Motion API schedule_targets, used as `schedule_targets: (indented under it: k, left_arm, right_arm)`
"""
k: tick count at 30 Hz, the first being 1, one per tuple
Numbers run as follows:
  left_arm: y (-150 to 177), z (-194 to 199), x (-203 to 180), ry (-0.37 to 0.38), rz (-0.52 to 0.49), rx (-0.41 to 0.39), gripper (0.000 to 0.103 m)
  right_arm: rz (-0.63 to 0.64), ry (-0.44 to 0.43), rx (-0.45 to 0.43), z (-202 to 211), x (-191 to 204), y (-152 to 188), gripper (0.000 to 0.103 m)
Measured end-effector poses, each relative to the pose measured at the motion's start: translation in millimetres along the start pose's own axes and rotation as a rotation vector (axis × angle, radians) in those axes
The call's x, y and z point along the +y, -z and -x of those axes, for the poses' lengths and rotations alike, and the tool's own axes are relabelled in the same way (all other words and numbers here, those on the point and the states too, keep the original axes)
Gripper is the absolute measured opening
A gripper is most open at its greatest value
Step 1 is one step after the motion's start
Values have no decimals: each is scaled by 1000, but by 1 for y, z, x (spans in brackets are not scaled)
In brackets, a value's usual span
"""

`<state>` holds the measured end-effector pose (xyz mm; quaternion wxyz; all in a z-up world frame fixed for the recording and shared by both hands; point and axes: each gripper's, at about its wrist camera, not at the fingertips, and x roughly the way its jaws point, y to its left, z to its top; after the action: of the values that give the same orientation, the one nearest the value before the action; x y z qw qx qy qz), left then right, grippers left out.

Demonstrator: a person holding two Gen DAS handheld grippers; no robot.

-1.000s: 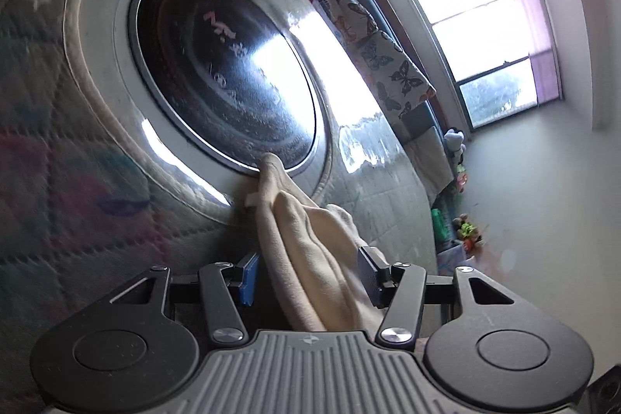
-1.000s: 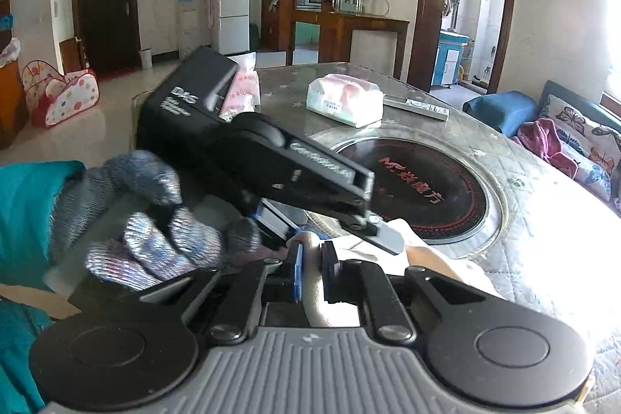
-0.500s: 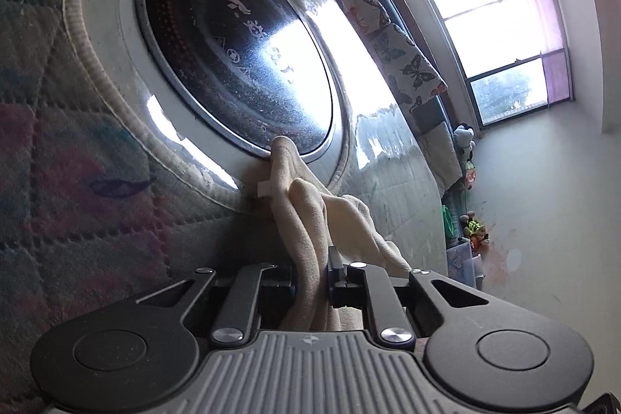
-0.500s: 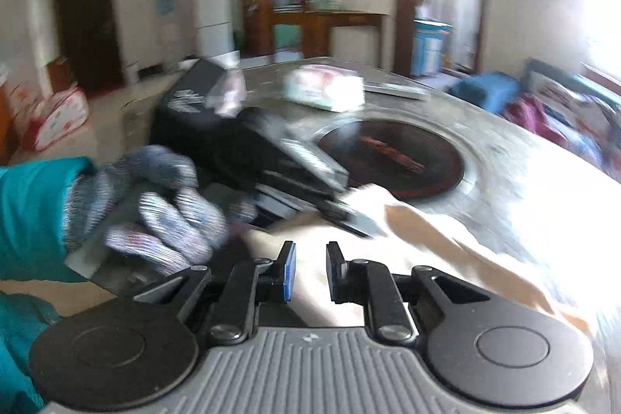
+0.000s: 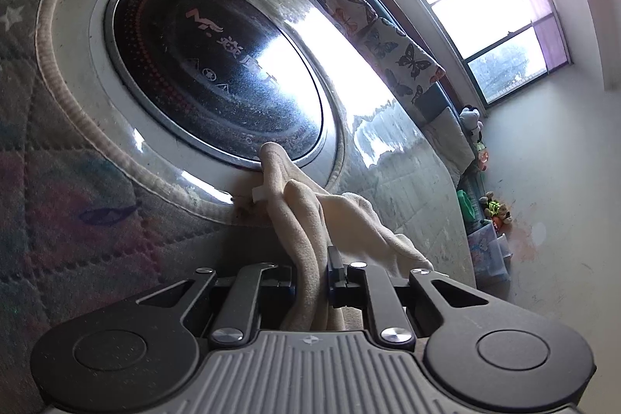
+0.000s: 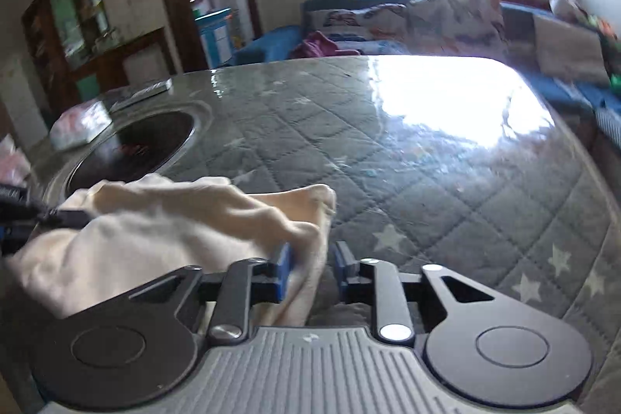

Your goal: Fold clothes

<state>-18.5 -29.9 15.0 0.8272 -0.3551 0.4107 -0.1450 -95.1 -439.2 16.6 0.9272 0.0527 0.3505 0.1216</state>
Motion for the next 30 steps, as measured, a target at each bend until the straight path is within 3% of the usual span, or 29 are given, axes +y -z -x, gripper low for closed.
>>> schedule_targets:
  k: [6,8,17,22,30]
  left_arm:
    - [1,-2,-8,-24,-51,-6,15]
    - [2,-1,-11,-41,-83,-12,15]
    - [11,10,-50,-18,-260,-40,15]
    - [18,-12,-86,28,-340,0,14]
    - [34,-69,-145,114,-421,75,14]
  right_arm:
    - [-36,-58,-11,-4,-6,3,27]
    - [-34,-66,-20,-2,-5,4,11]
    - [-32,-29,-118,40,0,4,9]
    - [-50,43,-161,68,-20,5,9]
    - [-82,264,-201,115,-82,1,1]
